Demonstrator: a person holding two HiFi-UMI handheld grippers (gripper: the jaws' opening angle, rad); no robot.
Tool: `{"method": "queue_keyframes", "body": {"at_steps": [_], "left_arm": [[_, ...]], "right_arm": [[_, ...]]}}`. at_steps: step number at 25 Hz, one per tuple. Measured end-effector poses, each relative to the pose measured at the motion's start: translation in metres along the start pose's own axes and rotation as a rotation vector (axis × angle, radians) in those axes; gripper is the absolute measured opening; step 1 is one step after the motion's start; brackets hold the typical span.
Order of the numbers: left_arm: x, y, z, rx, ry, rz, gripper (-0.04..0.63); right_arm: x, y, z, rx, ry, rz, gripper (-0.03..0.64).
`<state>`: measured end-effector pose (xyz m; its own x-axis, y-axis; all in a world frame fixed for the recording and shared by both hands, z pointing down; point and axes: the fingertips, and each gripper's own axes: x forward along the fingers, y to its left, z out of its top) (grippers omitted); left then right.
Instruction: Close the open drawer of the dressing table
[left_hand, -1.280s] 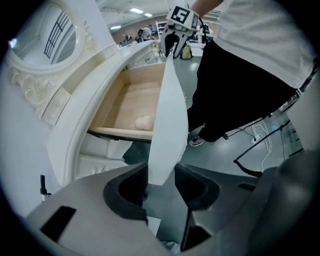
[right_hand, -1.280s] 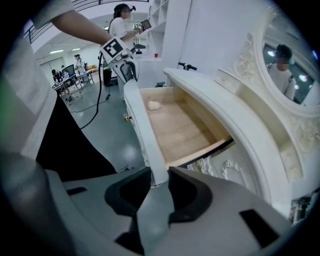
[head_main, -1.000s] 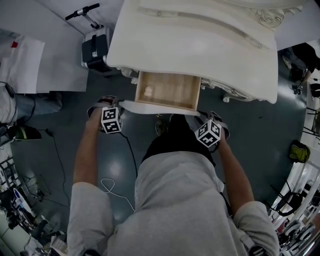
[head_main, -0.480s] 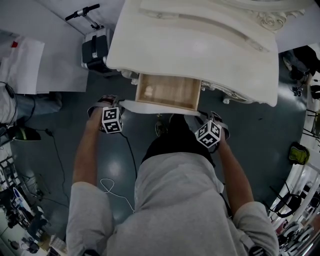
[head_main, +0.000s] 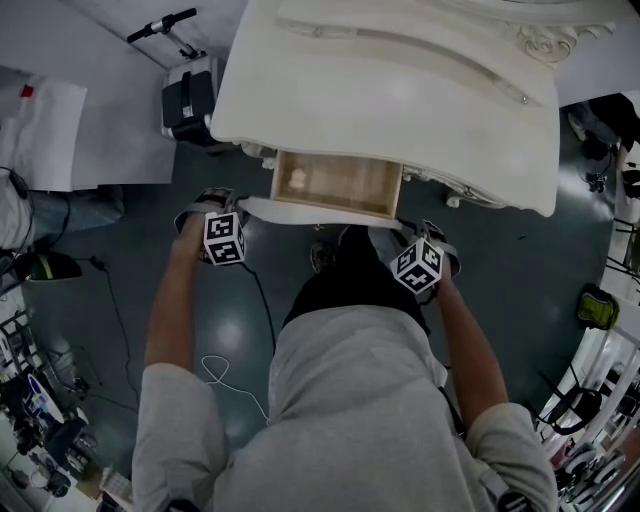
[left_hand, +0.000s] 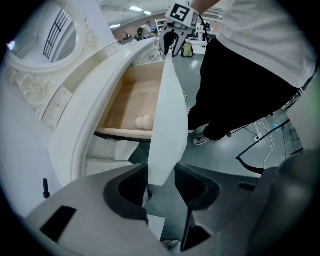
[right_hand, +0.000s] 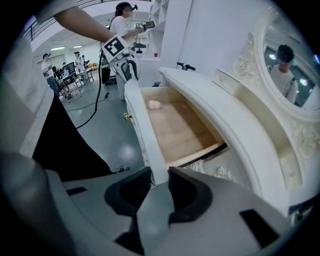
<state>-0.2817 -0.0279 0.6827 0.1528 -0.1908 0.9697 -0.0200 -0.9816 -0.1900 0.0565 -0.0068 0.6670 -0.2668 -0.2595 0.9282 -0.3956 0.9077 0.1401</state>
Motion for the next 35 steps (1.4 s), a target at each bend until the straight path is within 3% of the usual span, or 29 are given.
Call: {"method": "queue_keyframes", "body": {"at_steps": [35], "left_arm": [[0.010, 0.027, 0.003, -0.021, 0.038, 0.002, 0.166]], "right_arm": [[0.010, -0.029, 0.006, -0.013, -0.016, 0.004, 0.120]]}}
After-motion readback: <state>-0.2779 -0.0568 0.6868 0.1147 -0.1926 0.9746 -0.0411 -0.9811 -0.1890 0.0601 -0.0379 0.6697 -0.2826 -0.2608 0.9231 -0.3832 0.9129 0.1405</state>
